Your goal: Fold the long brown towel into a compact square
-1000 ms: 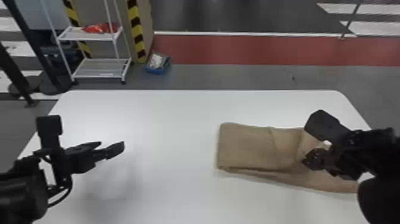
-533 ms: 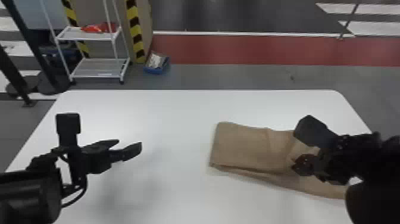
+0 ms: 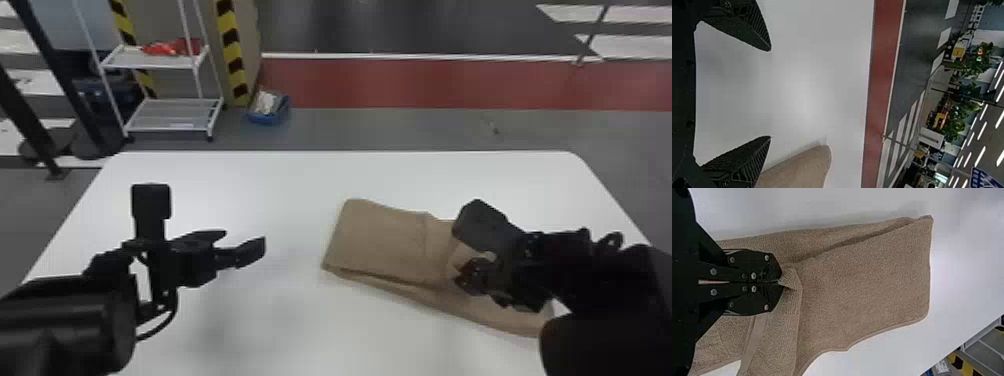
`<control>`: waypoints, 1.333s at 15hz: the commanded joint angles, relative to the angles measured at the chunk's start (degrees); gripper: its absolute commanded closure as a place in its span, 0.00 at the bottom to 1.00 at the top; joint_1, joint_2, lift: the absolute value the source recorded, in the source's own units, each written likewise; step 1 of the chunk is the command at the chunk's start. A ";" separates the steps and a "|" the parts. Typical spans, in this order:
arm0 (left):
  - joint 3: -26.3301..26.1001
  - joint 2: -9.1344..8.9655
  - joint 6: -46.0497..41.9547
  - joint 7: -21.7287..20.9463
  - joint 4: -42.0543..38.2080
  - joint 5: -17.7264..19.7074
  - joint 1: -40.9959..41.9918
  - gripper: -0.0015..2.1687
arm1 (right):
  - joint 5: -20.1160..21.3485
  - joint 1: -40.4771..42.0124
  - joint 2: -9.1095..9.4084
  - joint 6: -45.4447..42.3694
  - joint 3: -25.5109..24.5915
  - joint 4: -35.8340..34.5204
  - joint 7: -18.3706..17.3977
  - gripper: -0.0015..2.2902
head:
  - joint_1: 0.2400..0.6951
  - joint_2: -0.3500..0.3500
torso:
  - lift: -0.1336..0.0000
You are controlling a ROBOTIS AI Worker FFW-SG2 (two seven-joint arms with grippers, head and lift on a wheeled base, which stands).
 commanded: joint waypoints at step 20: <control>-17.90 -0.60 -9.49 12.08 11.81 -7.94 -6.42 0.04 | 0.67 1.31 2.26 1.28 2.38 -4.21 -2.72 0.67 | 1.00 0.43 | 0.07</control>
